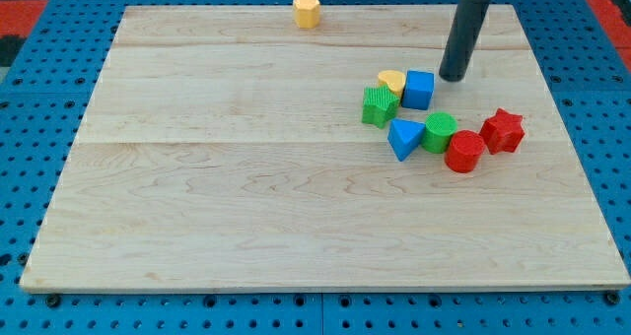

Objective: Move the yellow heart top left to the green star

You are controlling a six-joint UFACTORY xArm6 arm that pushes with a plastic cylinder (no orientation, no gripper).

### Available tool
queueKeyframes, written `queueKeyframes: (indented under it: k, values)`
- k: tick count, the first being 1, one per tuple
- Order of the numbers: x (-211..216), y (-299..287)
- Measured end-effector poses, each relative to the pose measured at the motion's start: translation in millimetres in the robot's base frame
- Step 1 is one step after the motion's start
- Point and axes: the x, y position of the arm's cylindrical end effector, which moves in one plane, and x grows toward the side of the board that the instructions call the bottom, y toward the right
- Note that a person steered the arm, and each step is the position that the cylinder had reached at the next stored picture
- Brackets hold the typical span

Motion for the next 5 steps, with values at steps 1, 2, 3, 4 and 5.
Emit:
queueKeyframes:
  k: [1,2,3,4,5]
  values:
    - [-41.2,-29.5]
    - [-24.0,-70.6]
    - [-6.8,-55.2]
    - [12.9,-33.2]
    - [23.5,-63.2]
